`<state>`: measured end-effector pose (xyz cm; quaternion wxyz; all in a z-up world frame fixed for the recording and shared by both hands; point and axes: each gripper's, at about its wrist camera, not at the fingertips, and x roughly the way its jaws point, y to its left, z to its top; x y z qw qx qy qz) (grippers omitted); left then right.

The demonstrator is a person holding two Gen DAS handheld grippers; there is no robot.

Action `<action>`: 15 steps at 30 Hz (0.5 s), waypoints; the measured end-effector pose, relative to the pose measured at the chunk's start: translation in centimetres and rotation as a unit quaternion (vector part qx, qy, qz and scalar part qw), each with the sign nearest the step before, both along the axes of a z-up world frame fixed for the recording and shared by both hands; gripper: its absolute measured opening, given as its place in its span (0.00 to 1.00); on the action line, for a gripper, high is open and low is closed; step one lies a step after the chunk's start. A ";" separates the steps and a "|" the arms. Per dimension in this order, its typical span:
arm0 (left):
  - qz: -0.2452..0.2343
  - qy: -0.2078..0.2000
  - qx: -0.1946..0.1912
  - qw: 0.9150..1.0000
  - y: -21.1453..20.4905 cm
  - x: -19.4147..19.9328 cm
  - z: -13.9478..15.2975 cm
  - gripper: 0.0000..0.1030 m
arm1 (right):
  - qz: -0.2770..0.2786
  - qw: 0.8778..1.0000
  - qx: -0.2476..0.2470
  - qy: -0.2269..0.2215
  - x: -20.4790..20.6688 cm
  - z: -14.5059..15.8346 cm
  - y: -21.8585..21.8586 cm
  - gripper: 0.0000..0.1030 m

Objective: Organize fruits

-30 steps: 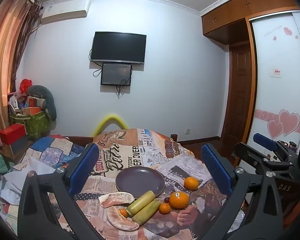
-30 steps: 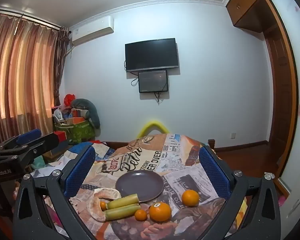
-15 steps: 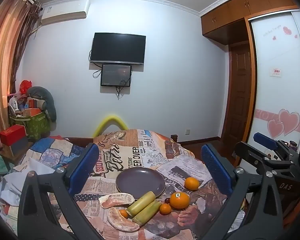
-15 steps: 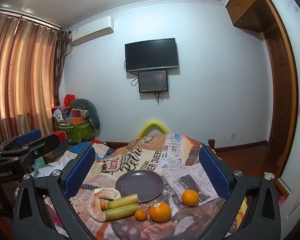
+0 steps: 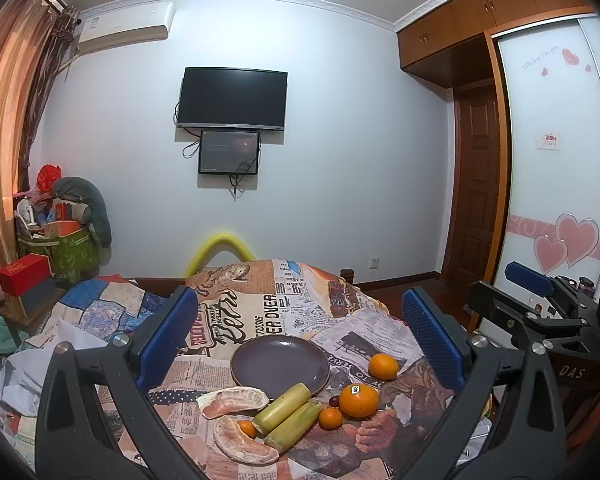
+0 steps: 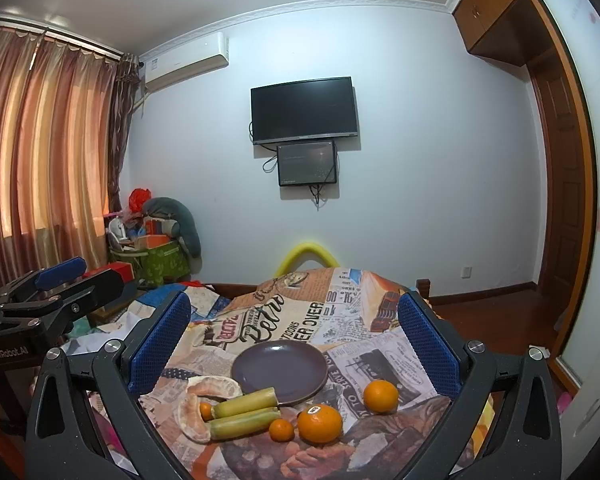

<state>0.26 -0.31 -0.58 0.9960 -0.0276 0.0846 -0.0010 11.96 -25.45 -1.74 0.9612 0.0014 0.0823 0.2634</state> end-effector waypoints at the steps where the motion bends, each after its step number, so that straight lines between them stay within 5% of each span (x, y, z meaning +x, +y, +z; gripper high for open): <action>1: 0.000 0.000 0.000 1.000 0.0 0.0 0.0 1.00 | 0.000 1.000 0.000 0.000 0.0 0.0 0.0 1.00; 15: 0.001 0.000 0.002 1.000 0.0 0.1 -0.1 1.00 | -0.001 1.000 -0.004 0.000 0.2 -0.3 0.1 1.00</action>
